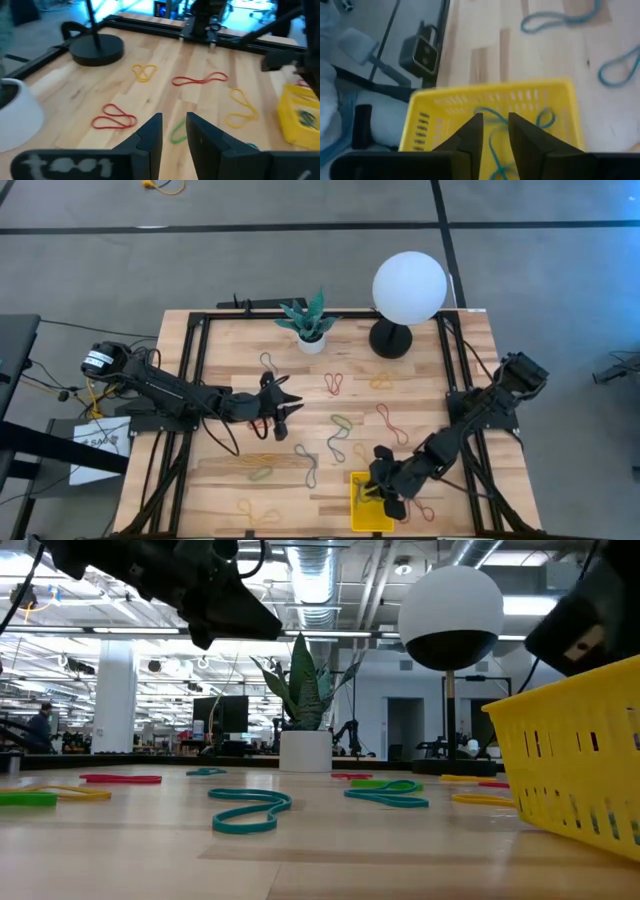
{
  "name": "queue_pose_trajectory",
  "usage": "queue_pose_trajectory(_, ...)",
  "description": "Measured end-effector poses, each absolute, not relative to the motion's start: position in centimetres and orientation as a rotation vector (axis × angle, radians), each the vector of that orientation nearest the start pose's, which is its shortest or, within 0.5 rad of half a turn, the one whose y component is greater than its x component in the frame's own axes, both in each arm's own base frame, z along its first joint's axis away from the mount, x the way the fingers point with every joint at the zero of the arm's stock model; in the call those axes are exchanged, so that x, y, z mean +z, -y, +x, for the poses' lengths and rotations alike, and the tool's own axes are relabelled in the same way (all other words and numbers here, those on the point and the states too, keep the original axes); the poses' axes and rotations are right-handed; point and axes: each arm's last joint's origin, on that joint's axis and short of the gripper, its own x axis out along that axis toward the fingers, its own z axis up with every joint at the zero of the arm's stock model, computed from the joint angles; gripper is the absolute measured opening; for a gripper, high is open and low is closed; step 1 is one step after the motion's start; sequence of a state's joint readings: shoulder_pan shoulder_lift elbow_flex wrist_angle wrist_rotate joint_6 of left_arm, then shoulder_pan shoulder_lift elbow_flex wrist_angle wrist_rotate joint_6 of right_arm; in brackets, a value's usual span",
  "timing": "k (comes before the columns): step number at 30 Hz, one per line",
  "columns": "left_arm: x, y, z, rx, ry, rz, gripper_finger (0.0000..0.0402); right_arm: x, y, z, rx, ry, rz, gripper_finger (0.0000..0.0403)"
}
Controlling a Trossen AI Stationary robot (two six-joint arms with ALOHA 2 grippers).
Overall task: Pick and place rubber bands into bin
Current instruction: Put the blue rubber band into the yellow basket
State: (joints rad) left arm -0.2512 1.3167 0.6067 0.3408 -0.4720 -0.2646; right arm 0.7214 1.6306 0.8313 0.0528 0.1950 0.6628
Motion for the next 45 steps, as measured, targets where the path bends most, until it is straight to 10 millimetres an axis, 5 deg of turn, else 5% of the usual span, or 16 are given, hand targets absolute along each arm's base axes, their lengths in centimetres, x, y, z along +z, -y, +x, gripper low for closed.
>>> queue_pose_trajectory(9,20.0,6.4,26.6,0.122,-0.367,-0.145,0.0075,19.7,-21.1,25.8,0.249,-0.821,0.159,0.0108)
queue_pose_trajectory(23,12.6,8.9,30.4,-0.137,-0.566,-0.160,0.0075,20.3,-19.3,26.4,0.073,-0.900,0.059,0.0098)
queue_pose_trajectory(31,11.4,10.6,33.1,-0.267,-0.714,-0.066,0.0075,20.2,-19.3,26.3,0.071,-0.910,0.053,0.0098)
queue_pose_trajectory(45,11.1,11.2,32.4,-0.175,-0.893,-0.006,0.0072,20.1,-19.4,26.0,0.070,-0.926,0.049,0.0098)
